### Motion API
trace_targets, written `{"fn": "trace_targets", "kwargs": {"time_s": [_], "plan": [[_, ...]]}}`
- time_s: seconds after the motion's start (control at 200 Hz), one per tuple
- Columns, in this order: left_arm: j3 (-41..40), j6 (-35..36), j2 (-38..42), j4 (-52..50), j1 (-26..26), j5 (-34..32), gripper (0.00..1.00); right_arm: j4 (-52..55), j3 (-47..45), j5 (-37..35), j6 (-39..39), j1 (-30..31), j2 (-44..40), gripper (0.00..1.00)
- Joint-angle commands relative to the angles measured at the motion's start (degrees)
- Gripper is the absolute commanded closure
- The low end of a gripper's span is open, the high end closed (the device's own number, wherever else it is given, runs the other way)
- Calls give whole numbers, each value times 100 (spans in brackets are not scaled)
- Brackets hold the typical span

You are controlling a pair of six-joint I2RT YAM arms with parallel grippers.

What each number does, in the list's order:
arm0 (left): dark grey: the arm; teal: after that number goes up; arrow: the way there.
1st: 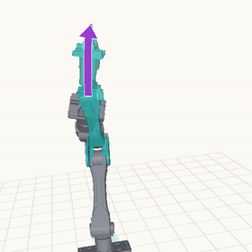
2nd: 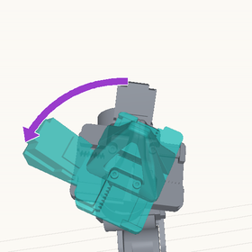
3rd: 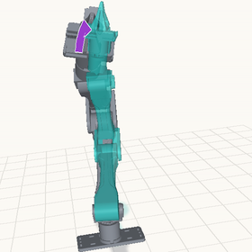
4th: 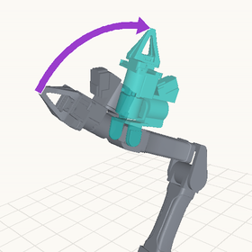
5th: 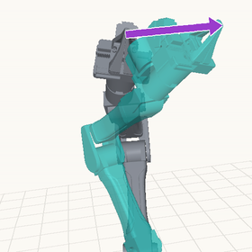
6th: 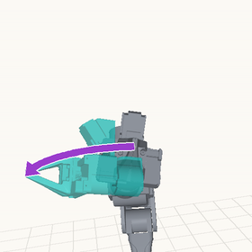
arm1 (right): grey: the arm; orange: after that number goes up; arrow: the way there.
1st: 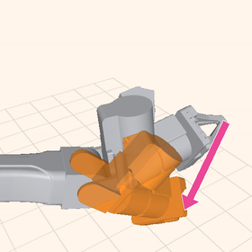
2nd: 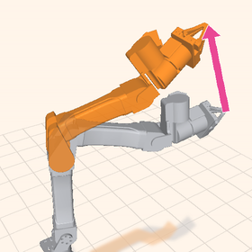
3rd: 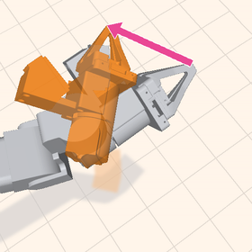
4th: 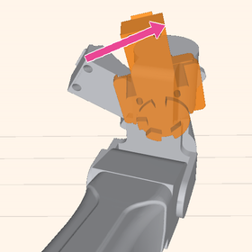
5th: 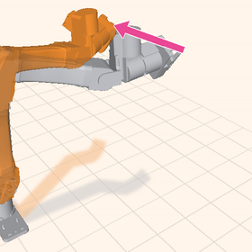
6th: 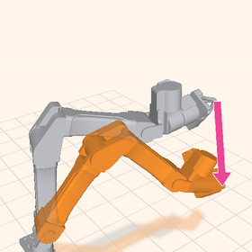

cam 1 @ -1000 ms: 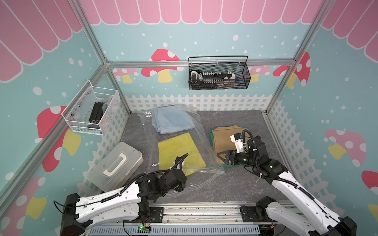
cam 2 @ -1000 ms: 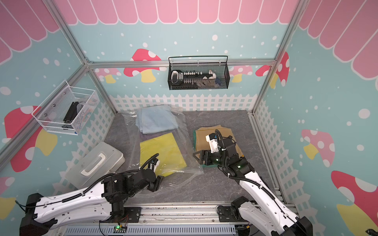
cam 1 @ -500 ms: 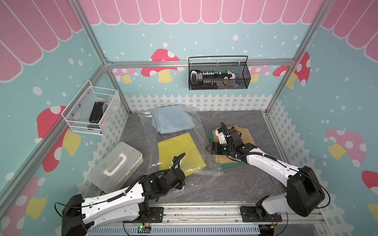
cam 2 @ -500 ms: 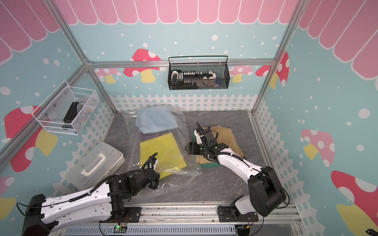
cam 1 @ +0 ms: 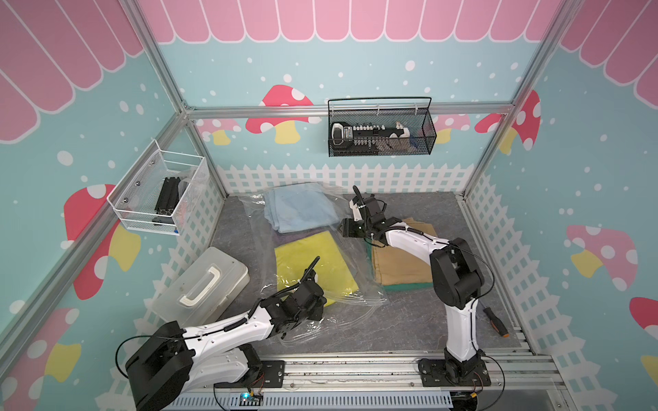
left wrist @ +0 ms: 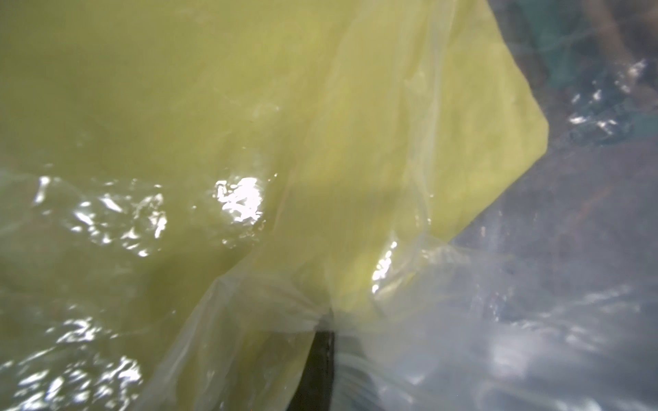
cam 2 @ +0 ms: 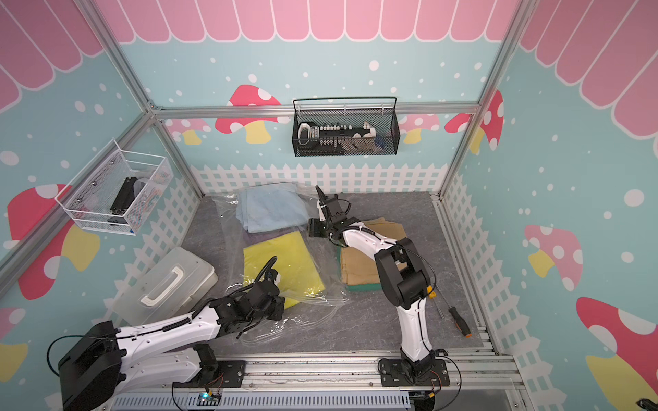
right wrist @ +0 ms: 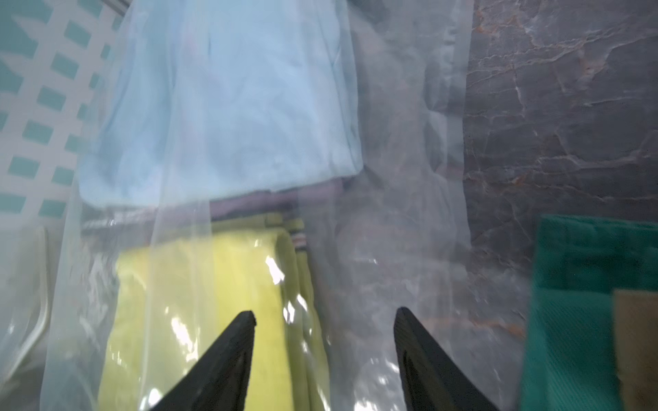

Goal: Take the trousers out of the vacuum bag
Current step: Adjust the vacuum bag at the center of the board.

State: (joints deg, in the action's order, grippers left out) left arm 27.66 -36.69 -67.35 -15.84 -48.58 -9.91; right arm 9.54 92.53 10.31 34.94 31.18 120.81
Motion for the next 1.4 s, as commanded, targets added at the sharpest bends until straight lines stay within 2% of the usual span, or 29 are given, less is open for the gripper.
{"fn": "trace_targets", "kwargs": {"time_s": [0.0, 0.175, 0.29, 0.375, 0.515, 0.675, 0.835, 1.031, 1.141, 1.231, 1.346, 1.396], "plan": [[33, 82, -307, 615, 194, 369, 100, 197, 652, -45, -23, 25, 551, 46], [77, 118, -817, 1005, 274, 611, 100, 417, 1627, -105, 48, 30, 1339, 47], [209, 122, -1165, 1086, 281, 738, 100, 710, 2359, -124, 36, 33, 1804, 39], [231, 135, -1322, 1183, 301, 755, 100, 979, 2994, -58, -8, 33, 2202, 38], [174, 59, -1437, 1423, 384, 842, 100, 1556, 4275, 296, -31, 42, 3011, 40], [143, 12, -1559, 1604, 452, 877, 100, 1809, 5224, 677, -77, 158, 3627, 41], [209, 36, -1764, 1787, 528, 984, 100, 1860, 5725, 1126, -113, 315, 3984, 42], [416, 153, -2001, 1710, 663, 1114, 100, 1588, 5732, 2069, -228, 403, 3978, 46], [408, 120, -1968, 1753, 708, 1099, 100, 1552, 5733, 2316, -336, 409, 3883, 46], [412, 110, -1916, 1725, 727, 1084, 100, 1618, 5694, 1949, -437, 403, 3692, 46], [420, 118, -1755, 1623, 736, 1063, 100, 1663, 5284, 694, -633, 394, 3170, 46], [421, 143, -1660, 1571, 736, 1044, 100, 1543, 4979, 389, -739, 373, 2885, 45]]}}
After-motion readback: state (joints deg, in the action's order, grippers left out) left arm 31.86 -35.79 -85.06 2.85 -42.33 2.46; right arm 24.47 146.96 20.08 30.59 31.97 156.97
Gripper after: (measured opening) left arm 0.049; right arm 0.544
